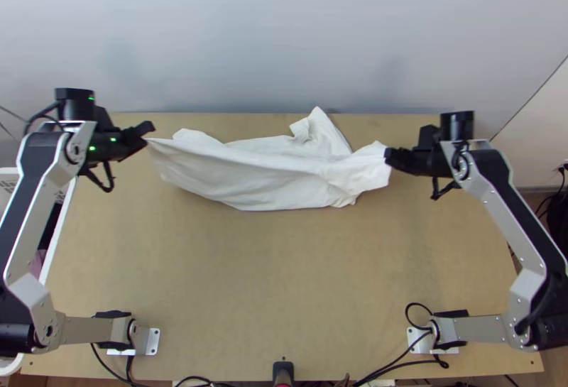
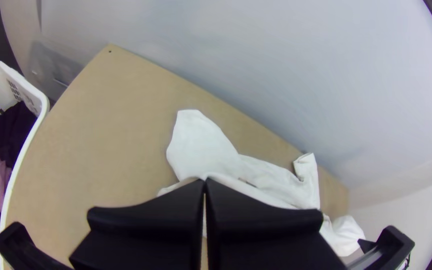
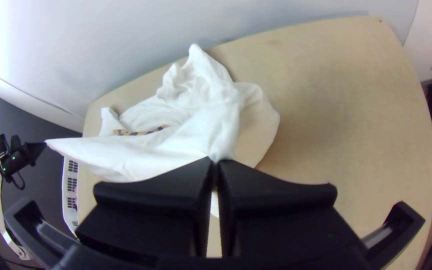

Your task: Fold the t-shirt

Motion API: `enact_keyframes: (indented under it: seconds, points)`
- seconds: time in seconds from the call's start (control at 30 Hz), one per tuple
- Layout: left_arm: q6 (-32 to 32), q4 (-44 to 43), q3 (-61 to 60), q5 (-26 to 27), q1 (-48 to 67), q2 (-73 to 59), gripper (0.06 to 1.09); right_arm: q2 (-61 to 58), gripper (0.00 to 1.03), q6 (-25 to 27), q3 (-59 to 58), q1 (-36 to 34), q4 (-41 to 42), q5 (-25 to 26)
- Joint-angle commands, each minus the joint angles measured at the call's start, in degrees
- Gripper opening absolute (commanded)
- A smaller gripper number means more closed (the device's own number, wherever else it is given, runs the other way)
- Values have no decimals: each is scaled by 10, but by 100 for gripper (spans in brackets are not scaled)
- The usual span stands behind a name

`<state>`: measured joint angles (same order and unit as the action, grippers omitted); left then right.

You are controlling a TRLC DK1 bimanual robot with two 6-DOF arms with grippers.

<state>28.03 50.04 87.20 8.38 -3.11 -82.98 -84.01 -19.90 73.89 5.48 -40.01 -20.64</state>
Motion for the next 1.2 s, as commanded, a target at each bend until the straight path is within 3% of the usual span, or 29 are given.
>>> enact_keyframes:
  seconds: [0.0, 0.27, 0.4, 0.73, 0.93, 1.17]
  points:
    - [-1, 26, 45, 8, -37, 31, 10, 42, 3, -13, 89, -6, -67, -12]
    - [4, 52, 175, 8, -50, 19, 10, 53, 3, -21, 215, -18, -113, -11]
    - [8, 59, 242, 5, -46, 14, 10, 54, 3, -18, 279, -19, -123, 18]
    - [2, 64, 336, -21, -45, 15, 10, 58, 3, 35, 352, 18, -124, 137]
    - [-32, 22, 366, -126, -31, 15, 10, 56, 3, 61, 390, 22, -105, 202]
    - [-33, -1, 406, -156, -23, 21, 10, 74, 3, 130, 389, 48, -58, 309]
